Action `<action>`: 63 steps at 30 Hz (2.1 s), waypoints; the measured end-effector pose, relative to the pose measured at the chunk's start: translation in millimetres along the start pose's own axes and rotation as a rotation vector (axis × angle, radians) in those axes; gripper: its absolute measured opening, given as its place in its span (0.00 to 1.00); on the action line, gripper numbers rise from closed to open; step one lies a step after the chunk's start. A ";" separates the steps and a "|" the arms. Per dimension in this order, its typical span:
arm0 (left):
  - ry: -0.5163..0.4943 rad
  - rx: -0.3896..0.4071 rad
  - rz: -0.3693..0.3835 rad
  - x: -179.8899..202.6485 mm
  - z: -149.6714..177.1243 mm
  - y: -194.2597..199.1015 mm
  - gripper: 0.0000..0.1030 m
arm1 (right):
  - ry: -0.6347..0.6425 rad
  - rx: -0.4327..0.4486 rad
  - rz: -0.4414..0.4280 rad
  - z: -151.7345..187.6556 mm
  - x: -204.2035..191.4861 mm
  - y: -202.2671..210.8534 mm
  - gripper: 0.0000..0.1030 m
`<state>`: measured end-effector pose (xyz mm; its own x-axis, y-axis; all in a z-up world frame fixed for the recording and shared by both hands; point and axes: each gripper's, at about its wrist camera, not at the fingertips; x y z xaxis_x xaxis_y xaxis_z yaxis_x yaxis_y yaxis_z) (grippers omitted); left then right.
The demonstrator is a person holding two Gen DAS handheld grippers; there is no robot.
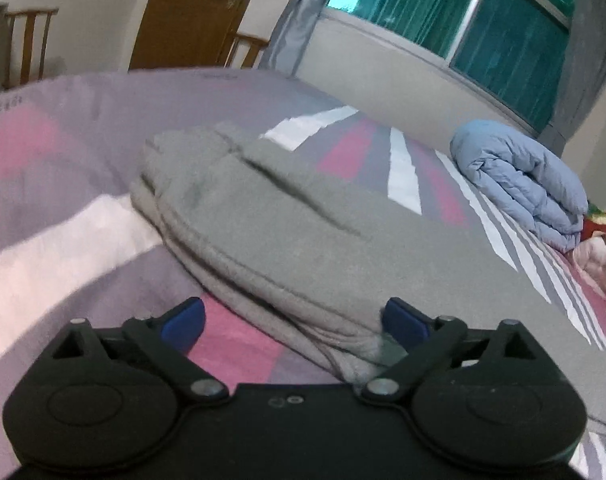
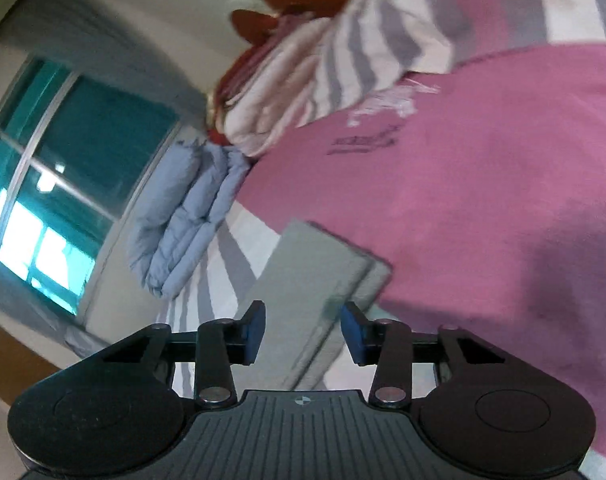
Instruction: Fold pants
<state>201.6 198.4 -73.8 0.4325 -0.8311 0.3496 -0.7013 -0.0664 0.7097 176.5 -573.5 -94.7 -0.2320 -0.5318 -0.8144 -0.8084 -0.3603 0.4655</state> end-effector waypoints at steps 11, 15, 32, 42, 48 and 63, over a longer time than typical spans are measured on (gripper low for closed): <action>0.003 -0.024 -0.006 -1.7 2.6 -3.5 0.91 | -0.043 -0.103 0.040 -12.2 17.2 -55.8 0.42; -0.003 -0.026 -0.010 -0.5 2.7 -2.7 0.91 | 0.101 -0.085 0.040 -16.2 -4.6 -51.5 0.08; -0.058 0.061 -0.102 4.8 3.6 19.2 0.92 | 0.105 -0.098 0.143 2.1 11.0 -61.4 0.17; 0.077 0.102 -0.074 -30.8 -2.5 38.8 0.93 | 0.238 -0.039 0.208 9.7 -40.2 -70.9 0.10; 0.100 0.108 -0.062 -56.9 -15.8 44.5 0.93 | 0.463 0.011 0.097 53.7 -139.8 -67.8 0.10; 0.108 0.110 -0.096 -121.8 0.7 78.4 0.93 | 1.073 -0.524 -0.014 388.7 -279.5 -206.2 0.42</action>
<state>93.5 294.0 -61.1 0.5544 -0.7543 0.3517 -0.7093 -0.2072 0.6738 197.8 -52.7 -97.7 0.5469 -0.8045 -0.2318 -0.4303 -0.5076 0.7464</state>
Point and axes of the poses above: each gripper's, at about its wrist camera, not at the fingertips, and y roughly against the way its jaws point, x to its right, z to its underside, and after that the axes turned 12 degrees about -x, right-handed
